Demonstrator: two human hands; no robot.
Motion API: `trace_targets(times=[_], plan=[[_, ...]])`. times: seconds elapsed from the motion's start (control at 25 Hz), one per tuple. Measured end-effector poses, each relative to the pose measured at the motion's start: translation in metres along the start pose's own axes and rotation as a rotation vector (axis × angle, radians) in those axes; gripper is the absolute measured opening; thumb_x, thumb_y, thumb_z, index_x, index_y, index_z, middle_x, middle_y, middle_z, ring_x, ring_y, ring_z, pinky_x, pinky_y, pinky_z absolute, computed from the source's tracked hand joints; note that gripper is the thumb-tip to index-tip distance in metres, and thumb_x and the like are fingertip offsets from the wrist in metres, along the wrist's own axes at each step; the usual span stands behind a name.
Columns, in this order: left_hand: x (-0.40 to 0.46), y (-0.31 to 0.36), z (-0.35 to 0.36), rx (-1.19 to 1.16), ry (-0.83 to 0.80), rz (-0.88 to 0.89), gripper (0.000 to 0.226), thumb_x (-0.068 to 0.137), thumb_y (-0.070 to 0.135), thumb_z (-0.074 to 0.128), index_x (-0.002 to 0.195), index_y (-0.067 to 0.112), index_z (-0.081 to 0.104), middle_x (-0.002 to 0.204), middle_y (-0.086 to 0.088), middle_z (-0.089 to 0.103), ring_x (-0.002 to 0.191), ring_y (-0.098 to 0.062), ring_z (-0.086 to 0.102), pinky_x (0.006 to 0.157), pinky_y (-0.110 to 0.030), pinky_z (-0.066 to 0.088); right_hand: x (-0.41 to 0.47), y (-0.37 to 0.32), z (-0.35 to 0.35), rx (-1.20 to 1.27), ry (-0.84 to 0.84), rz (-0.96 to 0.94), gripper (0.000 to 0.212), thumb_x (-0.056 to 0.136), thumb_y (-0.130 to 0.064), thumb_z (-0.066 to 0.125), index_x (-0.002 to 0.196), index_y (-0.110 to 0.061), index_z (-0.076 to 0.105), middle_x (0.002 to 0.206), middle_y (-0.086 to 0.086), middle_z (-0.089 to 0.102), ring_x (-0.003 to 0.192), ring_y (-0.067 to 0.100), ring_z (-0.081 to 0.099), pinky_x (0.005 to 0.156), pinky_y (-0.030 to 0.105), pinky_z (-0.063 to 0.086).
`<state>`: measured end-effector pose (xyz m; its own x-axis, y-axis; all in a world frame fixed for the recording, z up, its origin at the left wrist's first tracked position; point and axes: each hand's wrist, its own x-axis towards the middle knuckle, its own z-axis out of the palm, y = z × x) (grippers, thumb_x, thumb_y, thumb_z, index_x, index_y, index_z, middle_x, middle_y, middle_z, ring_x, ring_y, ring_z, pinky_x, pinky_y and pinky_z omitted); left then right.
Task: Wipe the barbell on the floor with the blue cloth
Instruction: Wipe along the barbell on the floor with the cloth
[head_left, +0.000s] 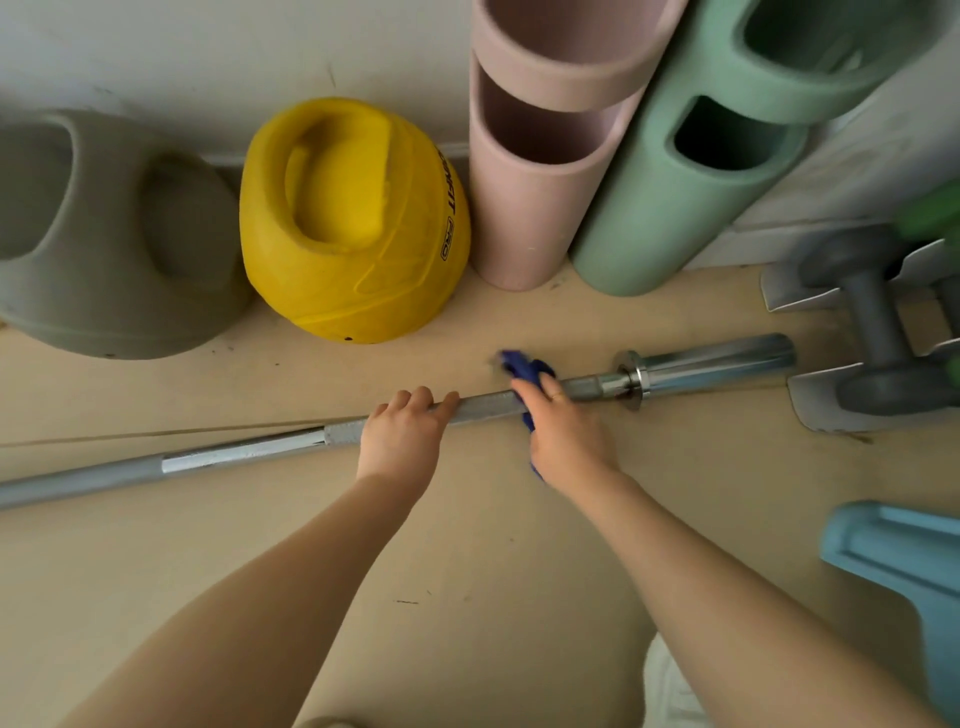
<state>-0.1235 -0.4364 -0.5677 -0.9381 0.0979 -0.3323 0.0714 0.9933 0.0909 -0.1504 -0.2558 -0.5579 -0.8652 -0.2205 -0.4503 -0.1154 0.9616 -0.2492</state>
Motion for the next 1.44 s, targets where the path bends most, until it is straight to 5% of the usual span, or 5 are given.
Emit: trace_targets(times=[0.44,0.64,0.92,1.16,1.44], plan=[[0.011,-0.004,-0.004,-0.075,-0.032,-0.106,0.059,0.085,-0.001,0.042,0.14,0.017,0.031,0.134,-0.004,0.05,0.117,-0.027,0.048,0.087,-0.036,0.045,0.02,0.03,-0.022,-0.081,-0.054,-0.095,0.062,0.088,-0.006,0.041,0.143,-0.028,0.022,0.152,0.002,0.023,0.104,0.035,0.055,0.079,0.04,0.046],[0.002,-0.014,-0.006,-0.309,0.085,-0.27,0.053,0.089,0.001,0.047,0.139,0.014,0.036,0.142,-0.005,0.043,0.126,-0.029,0.042,0.097,-0.039,0.042,0.024,0.02,-0.012,0.024,0.058,0.173,0.064,0.088,-0.009,0.047,0.144,-0.021,0.02,0.152,0.01,0.023,0.105,0.038,0.055,0.082,0.042,0.047],[-0.048,-0.05,0.007,-0.331,0.06,-0.539,0.064,0.087,-0.002,0.039,0.145,0.018,0.02,0.154,0.0,0.021,0.142,-0.02,0.017,0.113,-0.036,0.025,0.02,-0.081,0.031,0.1,0.022,0.058,0.066,0.091,-0.001,0.039,0.147,-0.017,0.009,0.155,0.012,0.011,0.115,0.037,0.043,0.094,0.039,0.044],[-0.053,-0.059,0.006,-0.346,-0.048,-0.512,0.073,0.087,-0.006,0.036,0.147,0.027,0.013,0.158,0.009,0.006,0.145,-0.012,0.009,0.113,-0.031,0.027,0.017,-0.103,0.033,0.019,-0.037,-0.442,0.06,0.093,-0.004,0.037,0.147,-0.019,0.014,0.153,0.012,0.021,0.112,0.032,0.05,0.088,0.037,0.044],[-0.036,-0.069,-0.011,-0.348,-0.079,-0.504,0.065,0.088,-0.004,0.034,0.145,0.023,0.022,0.155,0.004,0.022,0.142,-0.018,0.019,0.109,-0.035,0.032,0.034,-0.08,0.009,-0.134,0.028,-0.17,0.05,0.093,-0.011,0.043,0.141,-0.018,0.029,0.141,0.009,0.038,0.107,0.03,0.052,0.079,0.036,0.047]])
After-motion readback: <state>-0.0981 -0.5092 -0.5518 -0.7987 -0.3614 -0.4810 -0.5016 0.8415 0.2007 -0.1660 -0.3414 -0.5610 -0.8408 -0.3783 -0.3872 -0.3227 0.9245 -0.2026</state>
